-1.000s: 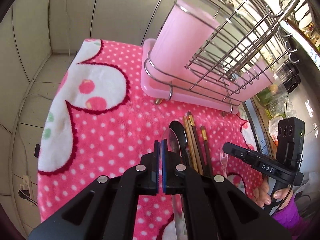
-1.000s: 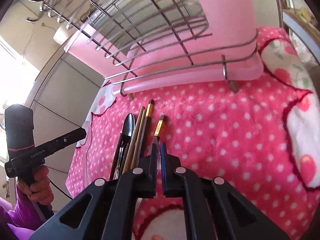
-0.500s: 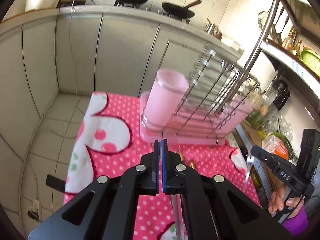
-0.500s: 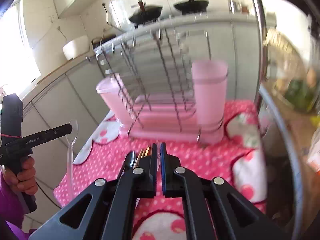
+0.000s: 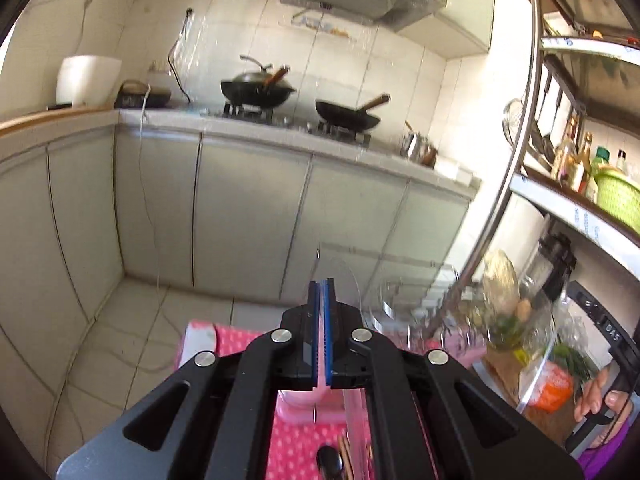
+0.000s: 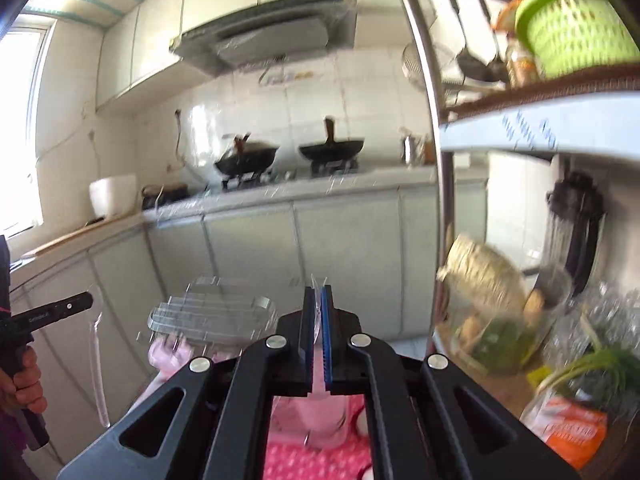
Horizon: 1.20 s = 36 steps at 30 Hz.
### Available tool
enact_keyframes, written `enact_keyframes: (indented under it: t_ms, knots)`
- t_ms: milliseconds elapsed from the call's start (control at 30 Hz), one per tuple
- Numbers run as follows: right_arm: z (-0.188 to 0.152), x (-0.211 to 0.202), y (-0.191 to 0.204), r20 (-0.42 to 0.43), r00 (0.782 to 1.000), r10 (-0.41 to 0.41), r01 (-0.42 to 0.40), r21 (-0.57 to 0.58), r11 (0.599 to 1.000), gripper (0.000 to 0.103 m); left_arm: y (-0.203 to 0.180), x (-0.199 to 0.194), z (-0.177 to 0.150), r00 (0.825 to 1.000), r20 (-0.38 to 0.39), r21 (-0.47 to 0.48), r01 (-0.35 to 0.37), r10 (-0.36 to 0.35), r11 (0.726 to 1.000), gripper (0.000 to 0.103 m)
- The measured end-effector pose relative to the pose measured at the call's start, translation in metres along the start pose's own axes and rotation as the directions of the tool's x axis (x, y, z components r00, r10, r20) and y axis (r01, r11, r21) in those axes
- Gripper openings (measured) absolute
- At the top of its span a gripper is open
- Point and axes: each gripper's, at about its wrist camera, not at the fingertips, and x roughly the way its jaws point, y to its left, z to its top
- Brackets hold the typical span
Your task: Organize utensils
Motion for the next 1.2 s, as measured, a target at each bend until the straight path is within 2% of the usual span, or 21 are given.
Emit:
enact_keyframes:
  t_ms: [167, 333, 467, 667, 800, 933, 1067, 1200]
  knots:
    - [0.03, 0.015, -0.006, 0.127, 0.987, -0.096, 0.099, -0.02, 0.995, 0.003, -0.005, 0.024, 0.028, 0.991, 0.125, -0.008, -0.056, 0.056, 0.998, 0.001]
    - [0.032, 0.043, -0.007, 0.165, 0.973, -0.16, 0.17, -0.053, 0.984, 0.003, -0.005, 0.047, 0.039, 0.959, 0.251, 0.004, -0.136, 0.131, 0.991, 0.001]
    - [0.024, 0.066, -0.002, 0.188, 0.962, -0.197, 0.218, -0.099, 0.971, 0.003, -0.007, 0.064, 0.03, 0.931, 0.321, 0.023, -0.19, 0.173, 0.981, 0.001]
    - [0.001, 0.092, 0.002, 0.168, 0.967, -0.192, 0.215, -0.128, 0.968, 0.003, -0.015, 0.083, 0.004, 0.911, 0.37, 0.062, -0.222, 0.184, 0.973, 0.001]
    - [-0.019, 0.101, 0.005, 0.1, 0.98, -0.17, 0.184, -0.151, 0.971, 0.003, -0.02, 0.092, -0.015, 0.922, 0.347, 0.106, -0.221, 0.173, 0.969, 0.001]
    - [-0.038, 0.107, 0.003, -0.018, 0.992, -0.121, 0.118, -0.137, 0.984, 0.003, -0.018, 0.092, -0.036, 0.946, 0.288, 0.128, -0.193, 0.149, 0.973, 0.001]
    - [-0.055, 0.117, -0.002, -0.138, 0.988, -0.067, 0.056, -0.086, 0.995, 0.004, -0.009, 0.092, -0.049, 0.967, 0.209, 0.106, -0.172, 0.148, 0.979, 0.001]
    - [-0.062, 0.121, -0.008, -0.2, 0.98, -0.013, 0.006, -0.038, 0.999, 0.004, 0.005, 0.095, -0.055, 0.982, 0.123, 0.063, -0.15, 0.141, 0.987, 0.001]
